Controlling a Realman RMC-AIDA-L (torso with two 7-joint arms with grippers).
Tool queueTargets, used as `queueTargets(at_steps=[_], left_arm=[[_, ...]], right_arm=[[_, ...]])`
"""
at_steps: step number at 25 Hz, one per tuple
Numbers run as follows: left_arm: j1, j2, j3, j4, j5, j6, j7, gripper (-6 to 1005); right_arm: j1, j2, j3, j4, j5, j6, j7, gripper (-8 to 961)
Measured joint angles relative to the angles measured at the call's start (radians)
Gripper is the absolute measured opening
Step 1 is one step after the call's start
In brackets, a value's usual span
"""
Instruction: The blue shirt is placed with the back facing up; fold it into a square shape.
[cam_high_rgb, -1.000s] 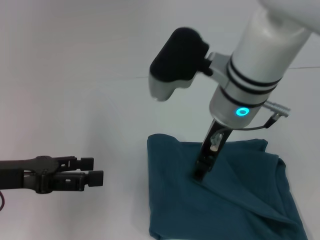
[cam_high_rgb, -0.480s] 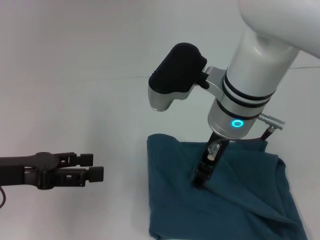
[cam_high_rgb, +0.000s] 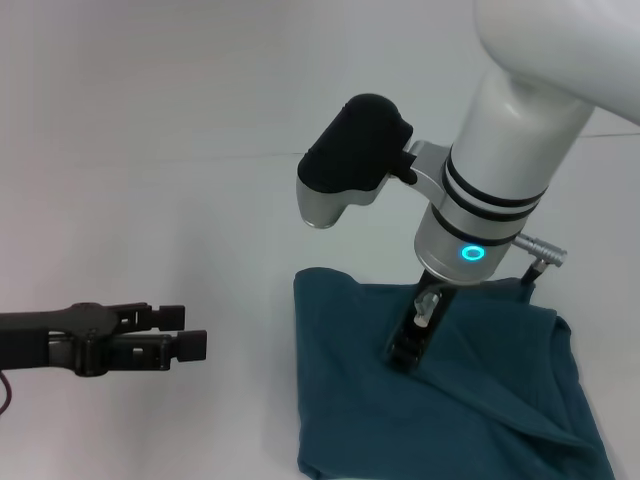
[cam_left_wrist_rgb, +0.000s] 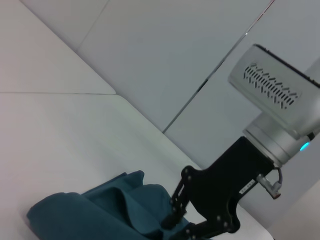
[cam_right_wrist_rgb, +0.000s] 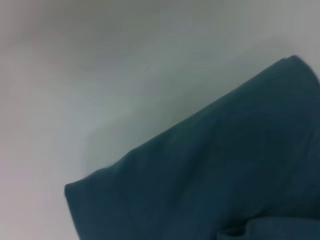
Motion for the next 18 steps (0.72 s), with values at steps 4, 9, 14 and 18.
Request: queueTargets(at_steps=[4, 9, 14, 18], left_arm=[[-0.001, 0.000, -0.001, 0.002, 0.000, -0.005, 0.000, 912], [-0.002, 0.000, -0.001, 0.000, 0.000, -0.008, 0.006, 908], [-0.001, 0.000, -0.001, 0.000, 0.000, -0.008, 0.009, 905], [-0.001, 0.000, -0.001, -0.001, 0.000, -0.008, 0.009, 902]], right_arm=[[0.003, -0.001, 0.000, 0.016, 0.007, 0.000, -0.002, 300], [-0.007, -0.003, 0.011, 0.013, 0.017, 0.000, -0.002, 190], [-0.035, -0.007, 0.047, -0.021, 0.040, -0.002, -0.009, 55], [-0.074, -0.014, 0.096, -0.078, 0.038, -0.007, -0.010, 21]])
